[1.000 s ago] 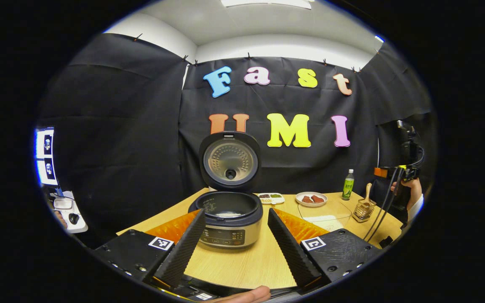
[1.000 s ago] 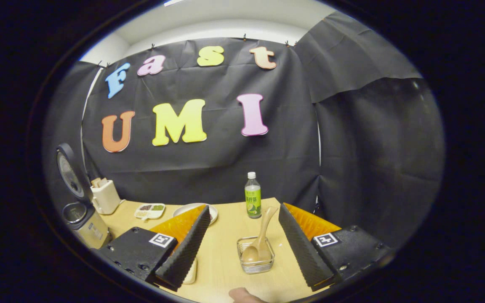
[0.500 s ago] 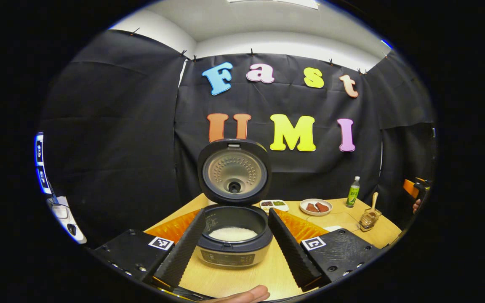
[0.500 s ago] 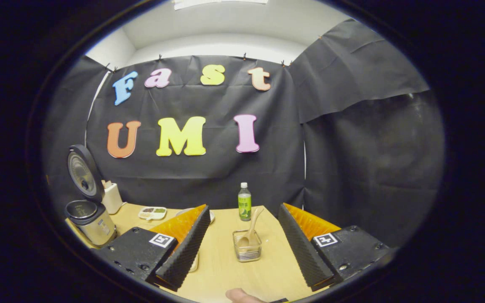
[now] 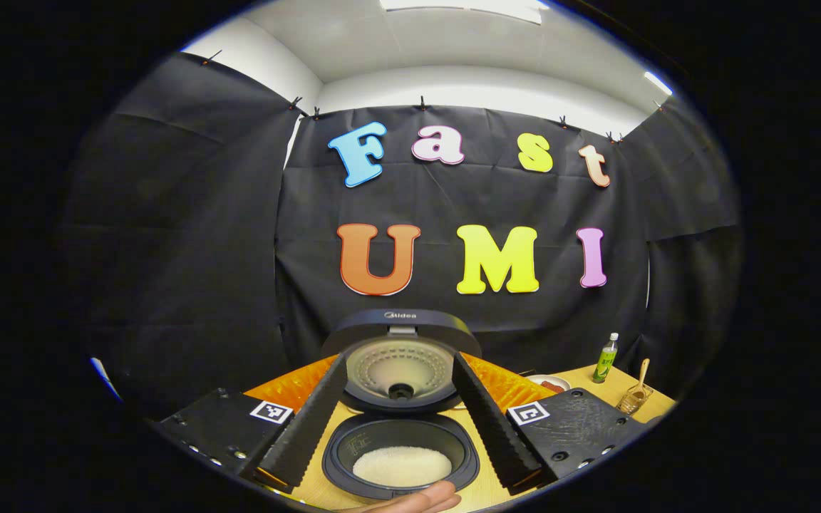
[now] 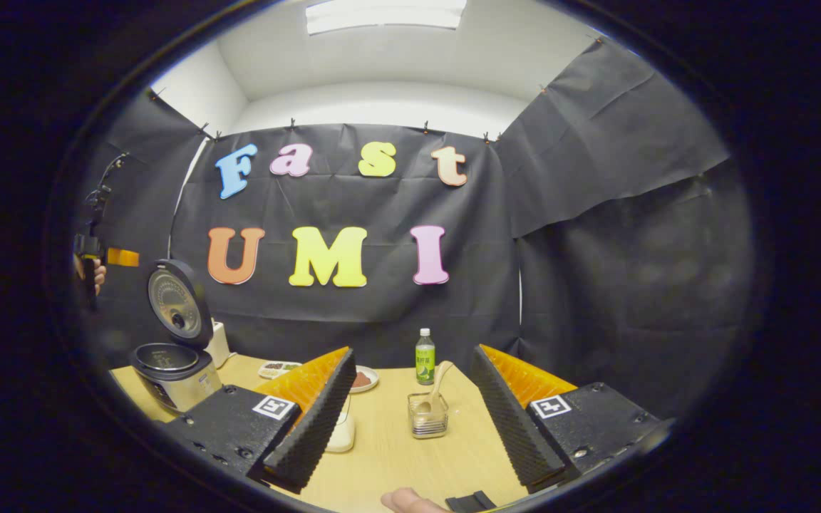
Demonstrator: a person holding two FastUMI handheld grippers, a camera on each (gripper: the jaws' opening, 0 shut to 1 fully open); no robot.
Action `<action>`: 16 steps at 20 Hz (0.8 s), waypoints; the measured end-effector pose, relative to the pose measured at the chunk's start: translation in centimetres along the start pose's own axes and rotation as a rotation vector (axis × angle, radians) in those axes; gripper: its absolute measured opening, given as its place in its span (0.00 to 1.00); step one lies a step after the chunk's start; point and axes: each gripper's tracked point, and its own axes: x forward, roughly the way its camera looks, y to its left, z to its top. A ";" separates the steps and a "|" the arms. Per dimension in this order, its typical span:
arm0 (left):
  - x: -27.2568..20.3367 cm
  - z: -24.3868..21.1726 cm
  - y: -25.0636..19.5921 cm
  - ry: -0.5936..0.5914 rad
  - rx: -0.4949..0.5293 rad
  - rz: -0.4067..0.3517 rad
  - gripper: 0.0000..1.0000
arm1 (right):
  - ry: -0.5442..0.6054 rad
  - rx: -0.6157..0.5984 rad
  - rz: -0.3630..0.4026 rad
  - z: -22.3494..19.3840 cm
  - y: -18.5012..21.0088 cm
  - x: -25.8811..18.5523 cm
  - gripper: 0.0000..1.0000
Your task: Close the left gripper, press the button to open the rice cooker; take a wooden spoon from the chopstick holder with the right hand, scoop a spoonful of rice and pour it into the rice cooker, then put the wooden spoon back into the chopstick holder.
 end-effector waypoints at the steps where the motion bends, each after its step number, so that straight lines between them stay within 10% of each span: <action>1: 1.2 0.6 0.3 0.003 -0.015 0.011 0.94 | 0.000 0.001 -0.002 -0.1 0.0 0.0 1.00; 16: 14.1 0.2 -0.1 0.125 0.004 0.016 0.95 | -0.013 0.056 0.035 -0.8 0.4 0.6 1.00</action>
